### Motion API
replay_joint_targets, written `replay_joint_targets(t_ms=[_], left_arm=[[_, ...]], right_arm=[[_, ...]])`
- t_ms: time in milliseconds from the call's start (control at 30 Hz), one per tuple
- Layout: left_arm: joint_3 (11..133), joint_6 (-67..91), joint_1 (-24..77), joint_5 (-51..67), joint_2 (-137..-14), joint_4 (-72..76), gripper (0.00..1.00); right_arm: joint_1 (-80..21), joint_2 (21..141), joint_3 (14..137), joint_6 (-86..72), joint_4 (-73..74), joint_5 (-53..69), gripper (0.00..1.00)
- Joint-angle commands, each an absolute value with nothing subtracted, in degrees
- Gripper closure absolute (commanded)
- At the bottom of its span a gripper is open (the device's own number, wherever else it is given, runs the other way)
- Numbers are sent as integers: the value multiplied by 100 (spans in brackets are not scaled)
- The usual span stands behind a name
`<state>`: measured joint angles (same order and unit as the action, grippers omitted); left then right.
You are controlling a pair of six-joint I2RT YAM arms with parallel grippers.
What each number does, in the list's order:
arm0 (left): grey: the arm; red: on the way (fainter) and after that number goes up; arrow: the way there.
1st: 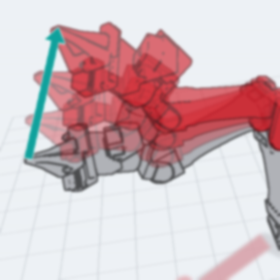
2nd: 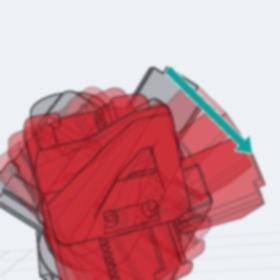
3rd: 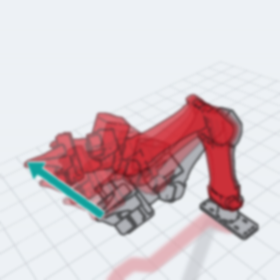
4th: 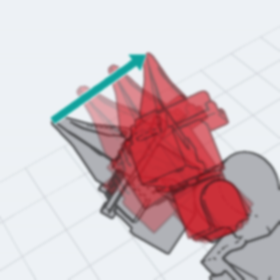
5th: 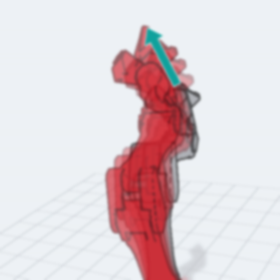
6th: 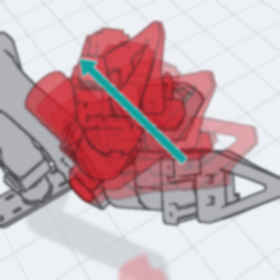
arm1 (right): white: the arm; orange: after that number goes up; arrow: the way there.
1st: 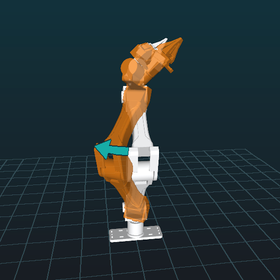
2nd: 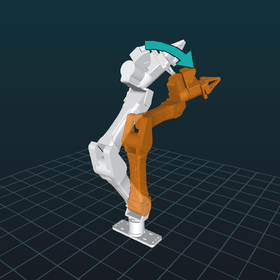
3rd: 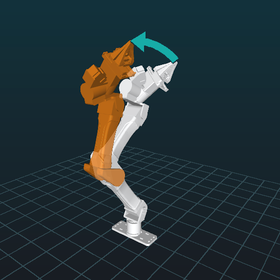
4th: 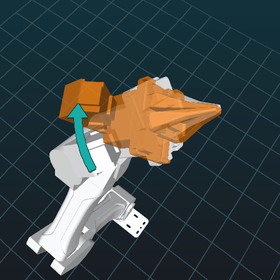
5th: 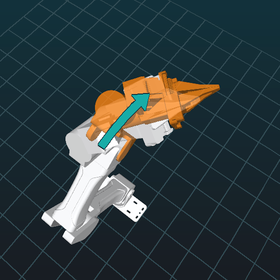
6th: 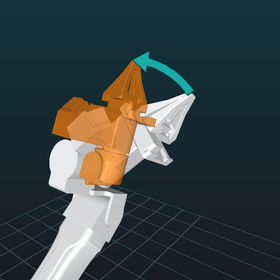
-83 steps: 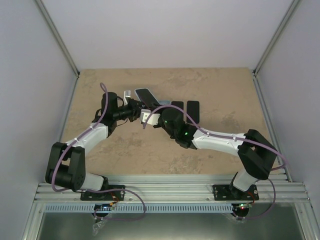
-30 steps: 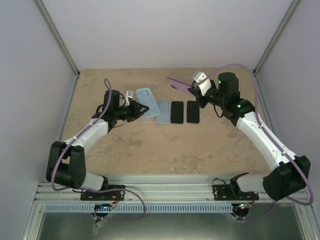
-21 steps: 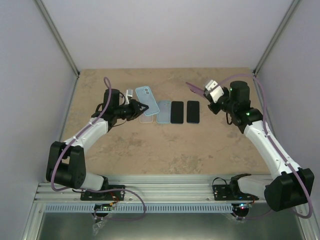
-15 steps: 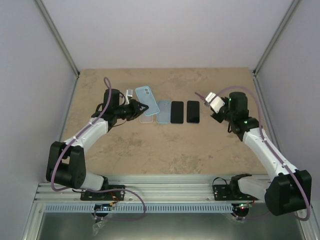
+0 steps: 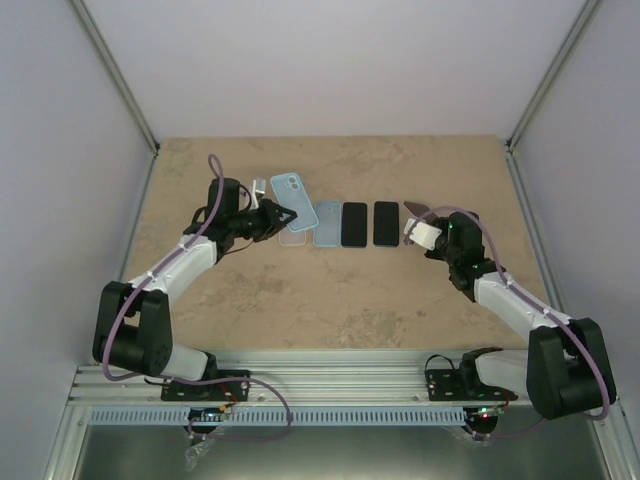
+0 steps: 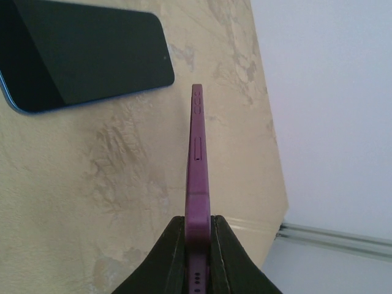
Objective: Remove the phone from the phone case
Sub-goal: Place the phone at the center of the board.
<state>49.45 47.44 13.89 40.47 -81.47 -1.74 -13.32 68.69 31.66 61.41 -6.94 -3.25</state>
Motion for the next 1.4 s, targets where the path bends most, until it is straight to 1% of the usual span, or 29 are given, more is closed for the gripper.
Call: replay_joint_targets(t_ms=[0, 267, 567, 867, 1000, 1367], left_arm=[[5079, 4616, 1389, 3945, -8132, -149, 100], [5132, 4599, 1389, 3911, -8203, -187, 100], [5230, 4560, 1389, 3904, -8287, -264, 100], [5276, 4519, 1389, 3884, -8324, -324, 100], [5275, 4518, 1389, 3880, -8361, -324, 100], [5317, 4398, 1389, 3874, -8406, -381, 100]], right_arm=[[-1349, 7053, 2987, 6795, -1899, -558, 99], [-1456, 7623, 2553, 7326, -2788, -897, 99], [-1536, 8270, 2238, 7395, -3348, -995, 99], [-1651, 8671, 1899, 7334, -3643, -892, 88], [-1701, 8789, 1809, 7268, -3611, -853, 77], [-1793, 8752, 1820, 7120, -3450, -790, 62]])
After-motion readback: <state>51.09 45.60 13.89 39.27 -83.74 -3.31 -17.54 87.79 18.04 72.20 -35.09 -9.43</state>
